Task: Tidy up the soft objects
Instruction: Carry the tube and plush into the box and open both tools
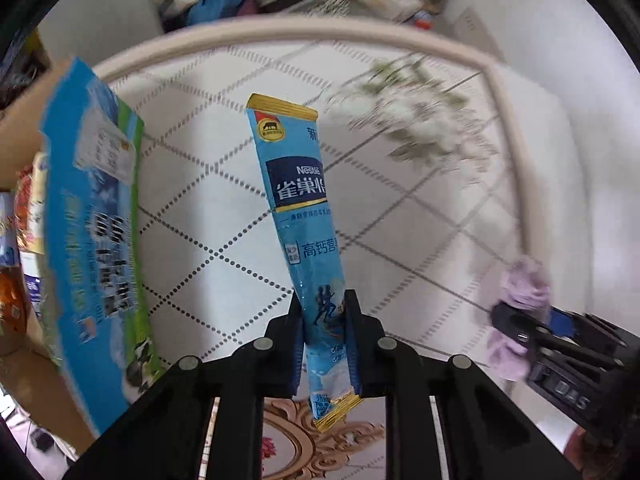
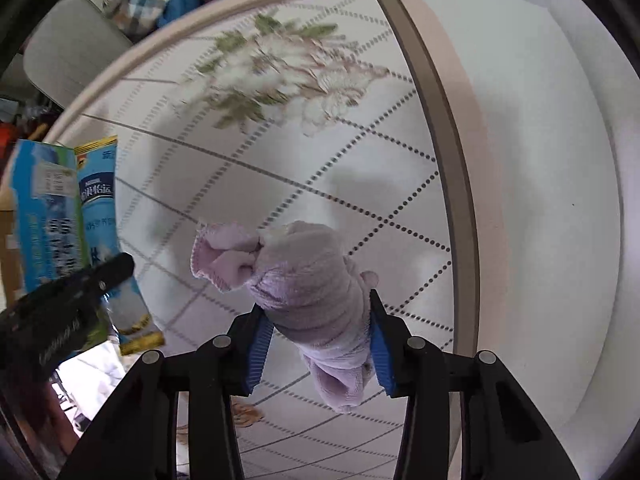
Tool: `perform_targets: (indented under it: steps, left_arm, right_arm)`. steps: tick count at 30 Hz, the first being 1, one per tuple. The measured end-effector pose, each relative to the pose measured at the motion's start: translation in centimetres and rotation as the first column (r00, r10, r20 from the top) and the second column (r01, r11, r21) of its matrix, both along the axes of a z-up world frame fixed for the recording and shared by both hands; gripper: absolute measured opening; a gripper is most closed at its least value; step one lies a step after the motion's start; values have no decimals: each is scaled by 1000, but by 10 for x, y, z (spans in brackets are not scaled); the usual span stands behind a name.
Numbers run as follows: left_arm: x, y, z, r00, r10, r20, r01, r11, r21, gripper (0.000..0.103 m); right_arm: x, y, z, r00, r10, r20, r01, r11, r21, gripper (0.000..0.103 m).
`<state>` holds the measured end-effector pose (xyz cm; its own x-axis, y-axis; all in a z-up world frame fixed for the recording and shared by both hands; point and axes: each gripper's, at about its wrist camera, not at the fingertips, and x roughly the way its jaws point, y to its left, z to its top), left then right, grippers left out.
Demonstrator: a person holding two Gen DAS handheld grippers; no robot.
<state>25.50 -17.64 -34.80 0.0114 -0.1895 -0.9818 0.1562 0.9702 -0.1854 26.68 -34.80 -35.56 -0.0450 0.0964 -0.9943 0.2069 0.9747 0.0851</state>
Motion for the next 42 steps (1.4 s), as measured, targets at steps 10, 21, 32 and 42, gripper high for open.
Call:
perform_targets:
  steps: [10,21,32,42]
  left_arm:
    - [-7,73,121,985,-1,171,19,995,-101,15]
    - [10,236,154,976,37,216,-39,999,5,15]
    - [34,327,74,997,64,38,-66,996,58,15]
    - [39,338,-6,987,75,-139,-66,996,65,17]
  right_arm:
    - [-22,60,91,989,-2,146,-17,992,128,46]
    - [-30,227,138,983,52,176,-92,970,227,46]
    - [-1,326,86,996,22,91,-34,990,134,46]
    - [9,334,34,1000,-5,16,4,999,49,47]
